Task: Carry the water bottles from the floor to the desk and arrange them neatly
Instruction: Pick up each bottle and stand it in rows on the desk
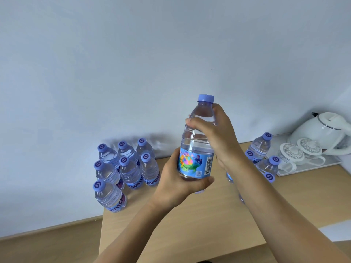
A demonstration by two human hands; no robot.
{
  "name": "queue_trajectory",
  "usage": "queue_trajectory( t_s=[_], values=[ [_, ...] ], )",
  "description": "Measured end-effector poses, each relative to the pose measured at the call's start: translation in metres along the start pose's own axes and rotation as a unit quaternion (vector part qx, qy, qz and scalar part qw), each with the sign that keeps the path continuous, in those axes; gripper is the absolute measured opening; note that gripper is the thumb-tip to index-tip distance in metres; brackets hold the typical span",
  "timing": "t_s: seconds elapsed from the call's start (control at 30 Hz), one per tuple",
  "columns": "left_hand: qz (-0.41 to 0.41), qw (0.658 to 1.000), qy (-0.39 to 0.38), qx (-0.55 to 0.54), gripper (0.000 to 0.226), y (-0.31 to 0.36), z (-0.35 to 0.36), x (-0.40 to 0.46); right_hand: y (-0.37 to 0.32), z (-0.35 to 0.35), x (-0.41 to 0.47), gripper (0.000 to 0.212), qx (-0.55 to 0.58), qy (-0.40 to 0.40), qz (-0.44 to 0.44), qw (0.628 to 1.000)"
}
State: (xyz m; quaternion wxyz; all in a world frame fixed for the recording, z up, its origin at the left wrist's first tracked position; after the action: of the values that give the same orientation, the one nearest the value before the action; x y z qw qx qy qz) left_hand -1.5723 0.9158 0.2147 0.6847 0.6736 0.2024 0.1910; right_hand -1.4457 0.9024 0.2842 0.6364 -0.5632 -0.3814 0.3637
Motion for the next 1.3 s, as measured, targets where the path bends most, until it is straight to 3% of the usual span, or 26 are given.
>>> queue_trajectory(
  t_s=[0.17,0.33,0.47,0.6,0.8,0.97,1.1,1.3],
  values=[
    [0.016,0.998,0.049,0.032,0.073,0.002,-0.001,0.000,-0.005,-0.003,-0.007,0.033,-0.042,0.054,-0.028,0.997],
    [0.018,1.000,0.021,0.006,0.087,0.004,0.000,0.003,-0.011,0.003,0.002,0.029,0.032,-0.023,-0.023,0.999],
    [-0.002,0.996,-0.061,-0.066,0.076,0.005,0.009,0.005,-0.016,0.011,0.008,0.035,0.098,-0.099,-0.023,0.990],
    [0.000,0.997,-0.048,-0.058,0.066,0.006,0.005,0.005,-0.022,0.018,0.007,0.046,0.105,-0.144,-0.041,0.983],
    [0.012,0.999,0.039,-0.019,0.060,0.008,-0.006,0.001,-0.029,0.012,0.004,0.042,-0.015,-0.060,-0.057,0.996],
    [0.020,0.997,0.075,0.006,0.071,0.011,-0.007,-0.002,-0.024,0.012,0.002,0.037,-0.020,-0.031,-0.051,0.998],
    [0.019,0.998,0.048,-0.019,0.078,0.011,-0.006,-0.002,-0.025,0.009,0.006,0.036,0.006,-0.040,-0.045,0.998],
    [0.015,0.995,-0.041,-0.085,0.067,0.014,0.002,-0.002,-0.026,0.015,0.008,0.042,0.095,-0.119,-0.055,0.987]
  ],
)
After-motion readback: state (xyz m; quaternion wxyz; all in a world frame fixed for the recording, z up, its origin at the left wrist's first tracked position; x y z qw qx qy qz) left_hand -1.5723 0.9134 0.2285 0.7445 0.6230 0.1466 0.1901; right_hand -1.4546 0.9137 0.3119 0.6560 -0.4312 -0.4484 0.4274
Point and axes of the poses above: each hand's wrist, its own x-axis towards the middle knuckle, its own z-axis out of the palm, y = z × x, the point moved 10 cm from there along x, towards the middle knuckle, and after that the axes turned 12 degrees about -y, right-handed, at the moved point
